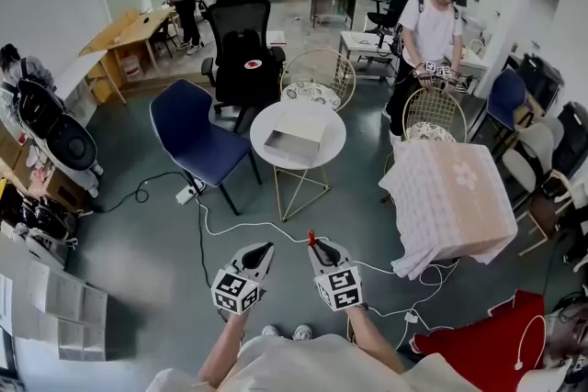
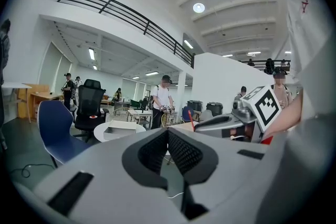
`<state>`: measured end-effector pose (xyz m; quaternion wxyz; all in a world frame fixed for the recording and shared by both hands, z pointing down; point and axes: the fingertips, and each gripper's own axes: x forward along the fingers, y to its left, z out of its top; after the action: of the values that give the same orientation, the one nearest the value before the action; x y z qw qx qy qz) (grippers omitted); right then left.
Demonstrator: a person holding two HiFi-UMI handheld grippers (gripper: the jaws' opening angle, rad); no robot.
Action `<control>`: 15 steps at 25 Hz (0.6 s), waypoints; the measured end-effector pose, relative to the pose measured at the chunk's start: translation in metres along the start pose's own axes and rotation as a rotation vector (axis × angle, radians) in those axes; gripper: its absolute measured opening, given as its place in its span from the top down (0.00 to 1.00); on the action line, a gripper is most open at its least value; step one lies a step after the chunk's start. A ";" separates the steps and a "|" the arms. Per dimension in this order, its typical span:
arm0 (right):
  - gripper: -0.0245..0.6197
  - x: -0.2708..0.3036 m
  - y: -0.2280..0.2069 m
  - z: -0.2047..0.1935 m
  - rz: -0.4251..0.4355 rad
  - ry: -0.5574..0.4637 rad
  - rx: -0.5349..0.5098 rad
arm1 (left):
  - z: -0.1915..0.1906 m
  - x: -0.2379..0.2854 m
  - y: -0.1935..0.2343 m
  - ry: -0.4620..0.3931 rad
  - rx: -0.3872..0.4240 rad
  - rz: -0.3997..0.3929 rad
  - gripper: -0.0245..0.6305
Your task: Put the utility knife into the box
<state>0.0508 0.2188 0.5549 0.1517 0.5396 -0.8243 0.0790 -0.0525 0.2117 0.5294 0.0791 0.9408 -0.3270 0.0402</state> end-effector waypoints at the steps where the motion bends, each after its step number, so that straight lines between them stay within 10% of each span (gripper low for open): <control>1: 0.84 -0.001 -0.003 -0.001 0.002 -0.002 0.002 | 0.000 0.002 -0.001 0.002 0.002 0.002 0.95; 15: 0.84 -0.007 -0.040 -0.016 0.022 -0.010 0.010 | -0.004 0.025 -0.007 0.002 0.007 0.043 0.95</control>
<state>0.0922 0.2132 0.5664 0.1438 0.5318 -0.8305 0.0819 -0.0287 0.2021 0.5352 0.0752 0.9338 -0.3470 0.0440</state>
